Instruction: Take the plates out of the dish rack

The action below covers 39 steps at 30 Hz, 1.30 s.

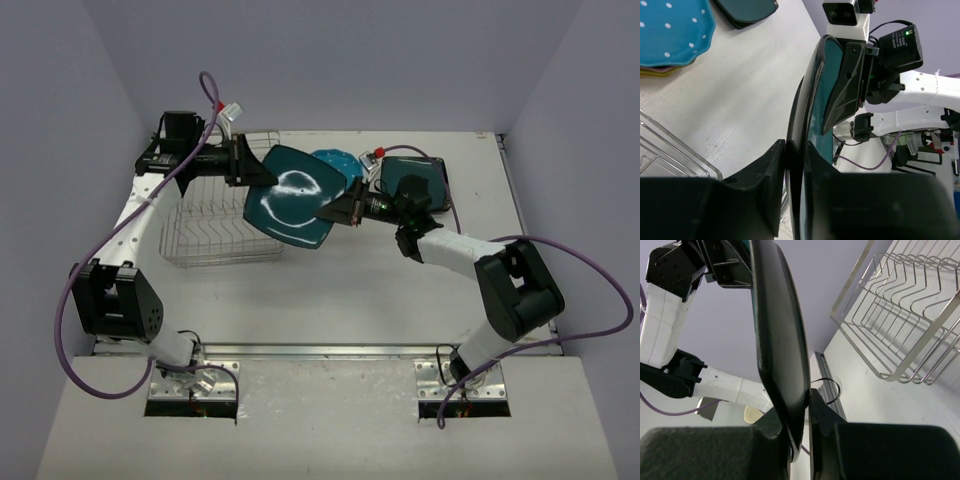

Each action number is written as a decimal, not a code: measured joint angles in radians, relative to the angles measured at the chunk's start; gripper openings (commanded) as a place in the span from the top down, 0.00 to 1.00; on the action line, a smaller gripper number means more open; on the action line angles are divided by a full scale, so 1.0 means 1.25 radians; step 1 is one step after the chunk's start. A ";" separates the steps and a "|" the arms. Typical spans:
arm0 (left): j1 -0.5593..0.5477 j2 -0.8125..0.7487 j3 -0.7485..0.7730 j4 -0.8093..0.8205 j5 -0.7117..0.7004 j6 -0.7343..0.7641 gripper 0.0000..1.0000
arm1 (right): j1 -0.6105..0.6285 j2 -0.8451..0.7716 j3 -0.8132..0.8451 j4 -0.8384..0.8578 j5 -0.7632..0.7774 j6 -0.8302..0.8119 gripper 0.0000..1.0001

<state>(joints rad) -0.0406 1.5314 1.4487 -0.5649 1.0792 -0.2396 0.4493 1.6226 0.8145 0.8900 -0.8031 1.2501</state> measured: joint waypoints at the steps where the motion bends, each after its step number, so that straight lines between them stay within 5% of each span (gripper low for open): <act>1: 0.000 0.000 0.000 0.002 0.002 -0.008 0.41 | -0.002 0.000 -0.001 0.002 0.001 0.005 1.00; 4: 0.000 -0.002 0.000 0.006 -0.004 -0.022 0.08 | -0.010 0.000 -0.020 0.000 0.011 0.034 1.00; 8: 0.000 -0.005 0.012 -0.014 -0.051 -0.024 0.00 | -0.066 0.000 -0.072 0.001 0.026 0.092 1.00; 19: 0.041 -0.019 0.065 -0.042 -0.223 -0.015 0.00 | -0.338 -0.013 -0.194 0.042 0.177 0.240 1.00; 29: 0.060 -0.035 0.065 -0.051 -0.251 0.005 0.00 | -0.393 0.038 -0.189 -0.024 0.388 0.232 1.00; 39: 0.071 -0.051 0.057 -0.054 -0.254 0.027 0.00 | -0.413 0.125 -0.133 -0.099 0.458 0.227 1.00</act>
<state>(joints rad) 0.0483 1.4673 1.5194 -0.6324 0.7616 -0.2052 -0.0670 1.7786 0.6487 0.7665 -0.2307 1.5340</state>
